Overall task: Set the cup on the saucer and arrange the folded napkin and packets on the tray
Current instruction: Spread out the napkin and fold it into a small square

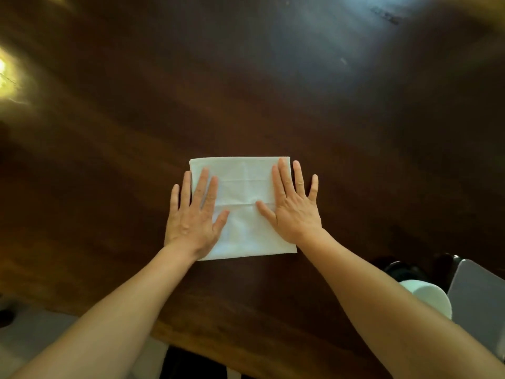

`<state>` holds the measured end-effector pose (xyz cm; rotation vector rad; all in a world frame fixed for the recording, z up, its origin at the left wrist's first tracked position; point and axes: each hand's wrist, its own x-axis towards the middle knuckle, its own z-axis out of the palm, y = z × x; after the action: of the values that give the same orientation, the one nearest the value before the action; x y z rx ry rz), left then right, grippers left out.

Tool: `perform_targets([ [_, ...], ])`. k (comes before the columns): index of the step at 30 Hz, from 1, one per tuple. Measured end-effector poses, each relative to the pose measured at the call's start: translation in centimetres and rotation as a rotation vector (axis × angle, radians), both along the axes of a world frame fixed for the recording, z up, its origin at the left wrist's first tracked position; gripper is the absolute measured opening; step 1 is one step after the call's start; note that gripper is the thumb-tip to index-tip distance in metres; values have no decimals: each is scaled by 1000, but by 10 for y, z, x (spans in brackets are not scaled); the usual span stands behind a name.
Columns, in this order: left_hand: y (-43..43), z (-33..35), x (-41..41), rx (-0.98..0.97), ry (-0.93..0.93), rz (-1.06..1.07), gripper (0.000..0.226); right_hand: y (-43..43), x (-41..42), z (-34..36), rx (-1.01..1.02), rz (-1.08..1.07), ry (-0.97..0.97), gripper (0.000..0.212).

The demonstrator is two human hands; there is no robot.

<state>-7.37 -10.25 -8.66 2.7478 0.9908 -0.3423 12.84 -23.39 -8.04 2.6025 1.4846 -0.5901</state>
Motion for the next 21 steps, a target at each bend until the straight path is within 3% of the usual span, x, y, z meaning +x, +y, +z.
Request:
perform_targets([
  [5,35,35,27,-59,-113,158,70,34,32,38,113,-56,102,71],
  [10,73,48,51,-143,9,133,67,66,49,58,-32,-72,207,65],
  [14,72,55,59,-216,8,241,41,69,44,62,-51,-93,235,51],
  [17,68,61,58,-286,-58,280,22,63,43,69,-16,-113,253,32],
  [21,66,80,55,-318,-197,292,28,53,43,90,56,-172,257,23],
])
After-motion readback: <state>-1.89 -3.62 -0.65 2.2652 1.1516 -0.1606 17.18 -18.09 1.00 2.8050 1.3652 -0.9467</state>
